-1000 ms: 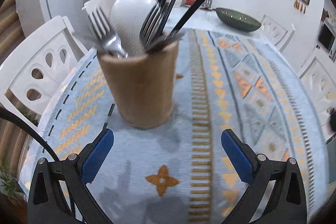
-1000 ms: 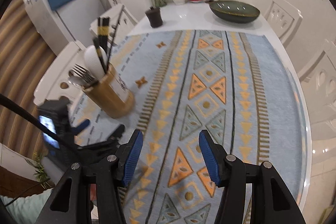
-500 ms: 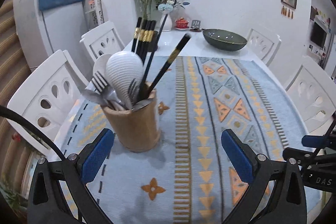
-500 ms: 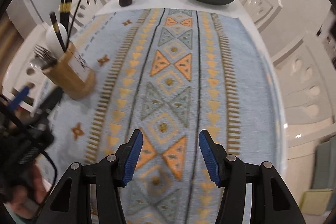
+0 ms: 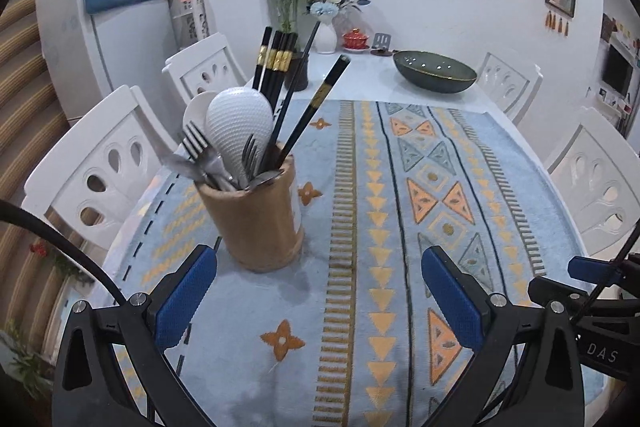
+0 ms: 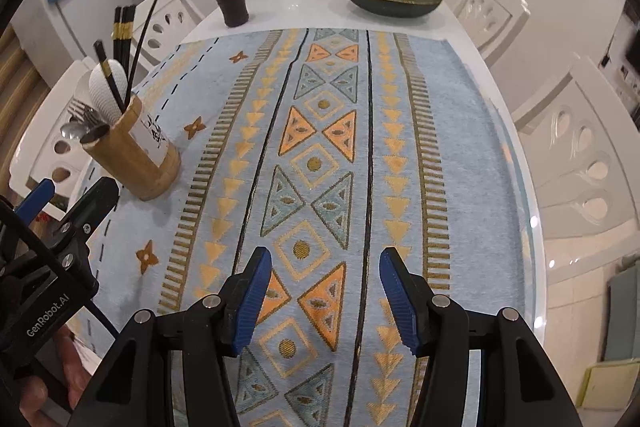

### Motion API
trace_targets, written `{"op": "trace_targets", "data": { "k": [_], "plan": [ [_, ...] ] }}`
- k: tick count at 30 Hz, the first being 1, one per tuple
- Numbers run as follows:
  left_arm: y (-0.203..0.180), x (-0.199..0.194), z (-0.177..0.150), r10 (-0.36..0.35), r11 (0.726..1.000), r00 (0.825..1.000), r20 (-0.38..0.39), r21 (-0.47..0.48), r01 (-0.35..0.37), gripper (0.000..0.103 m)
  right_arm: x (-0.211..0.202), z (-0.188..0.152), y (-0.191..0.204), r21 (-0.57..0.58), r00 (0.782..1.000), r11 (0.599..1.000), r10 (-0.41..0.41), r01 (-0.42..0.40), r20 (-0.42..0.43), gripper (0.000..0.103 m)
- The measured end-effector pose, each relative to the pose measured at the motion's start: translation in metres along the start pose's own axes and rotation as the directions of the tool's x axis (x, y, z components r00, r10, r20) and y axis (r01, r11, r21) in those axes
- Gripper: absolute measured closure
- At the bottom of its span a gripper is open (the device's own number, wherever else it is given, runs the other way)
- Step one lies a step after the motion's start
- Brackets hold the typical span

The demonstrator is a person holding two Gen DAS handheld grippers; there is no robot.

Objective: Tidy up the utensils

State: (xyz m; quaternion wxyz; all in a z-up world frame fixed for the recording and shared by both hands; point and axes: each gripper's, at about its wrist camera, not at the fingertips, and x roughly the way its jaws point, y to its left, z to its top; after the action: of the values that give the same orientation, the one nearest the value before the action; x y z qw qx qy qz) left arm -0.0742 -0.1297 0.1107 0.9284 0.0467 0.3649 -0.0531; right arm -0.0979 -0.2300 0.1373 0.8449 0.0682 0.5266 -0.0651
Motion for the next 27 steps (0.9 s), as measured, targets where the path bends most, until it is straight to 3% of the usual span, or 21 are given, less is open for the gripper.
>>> {"op": "trace_targets", "data": {
  "k": [9,17,20,27],
  "plan": [
    [0.01,0.003,-0.003,0.009,1.0,1.0,0.001,-0.004,-0.009,0.001,0.006,0.005,0.011,-0.044,1.0,0.999,0.028,-0.029,-0.007,0.049],
    [0.032,0.017,-0.014,0.039,0.999,0.998,-0.044,-0.021,-0.04,0.001,0.021,0.006,0.034,-0.1,0.999,0.995,-0.023,0.02,-0.03,0.048],
    [0.034,0.022,-0.017,0.019,0.999,0.998,-0.056,-0.027,-0.02,0.001,0.027,0.002,0.036,-0.1,0.997,0.995,-0.026,0.019,-0.068,0.048],
    [0.015,0.028,-0.022,-0.03,1.0,0.998,-0.058,0.006,0.031,0.001,0.024,-0.011,0.027,-0.112,0.993,0.989,-0.104,0.097,-0.056,0.048]
  ]
}}
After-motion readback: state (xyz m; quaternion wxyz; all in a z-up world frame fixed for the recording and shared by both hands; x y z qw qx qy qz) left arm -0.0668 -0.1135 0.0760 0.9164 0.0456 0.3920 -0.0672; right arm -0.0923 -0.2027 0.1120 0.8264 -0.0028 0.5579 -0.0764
